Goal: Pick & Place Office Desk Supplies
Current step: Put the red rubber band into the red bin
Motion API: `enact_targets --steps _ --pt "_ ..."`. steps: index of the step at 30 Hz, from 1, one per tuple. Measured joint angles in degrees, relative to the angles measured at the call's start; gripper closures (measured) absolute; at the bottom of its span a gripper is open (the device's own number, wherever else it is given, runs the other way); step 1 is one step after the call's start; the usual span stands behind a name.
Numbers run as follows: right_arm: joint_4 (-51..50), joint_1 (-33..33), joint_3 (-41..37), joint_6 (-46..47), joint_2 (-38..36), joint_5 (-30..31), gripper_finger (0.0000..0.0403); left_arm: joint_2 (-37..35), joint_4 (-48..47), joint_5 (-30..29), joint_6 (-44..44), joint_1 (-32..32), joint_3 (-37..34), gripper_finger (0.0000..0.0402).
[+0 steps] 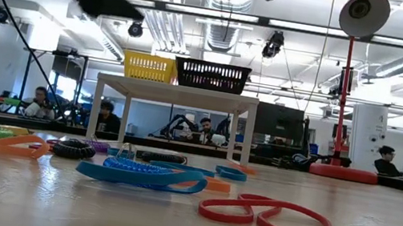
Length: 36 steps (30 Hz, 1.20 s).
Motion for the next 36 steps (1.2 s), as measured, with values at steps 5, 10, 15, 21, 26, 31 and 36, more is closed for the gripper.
enact_targets --steps 5,10,15,21,26,31,36 --pt "-10.6 -6.51 10.11 -1.87 6.8 -0.39 0.0394 -2.2 -1.79 0.38 1.52 0.23 3.41 0.0303" --pt "-19.05 -9.66 16.61 -4.72 12.82 -0.31 0.0394 -6.19 -10.38 -0.23 0.65 0.26 5.19 0.0303" --pt "-24.8 -11.35 20.27 -8.32 16.2 -0.12 0.0394 -12.28 -14.79 -0.23 -1.64 0.35 6.3 0.0303" --pt "-26.09 -12.04 21.7 -11.54 16.8 -0.03 0.0394 -19.13 -15.6 -0.28 -1.79 1.27 6.28 0.0303" --pt "-27.4 -12.02 21.07 -11.56 16.66 -0.01 0.0394 -21.86 -18.87 -0.22 -1.8 2.69 6.2 0.0303" --pt "-29.53 -11.11 21.8 -11.69 16.25 0.06 0.0394 -21.88 -22.58 -0.08 -1.83 3.36 6.06 0.0303" --pt "-29.41 -9.02 21.86 -13.12 13.62 4.45 0.0394 -21.87 -23.81 -0.08 -2.1 3.39 5.86 0.0303"
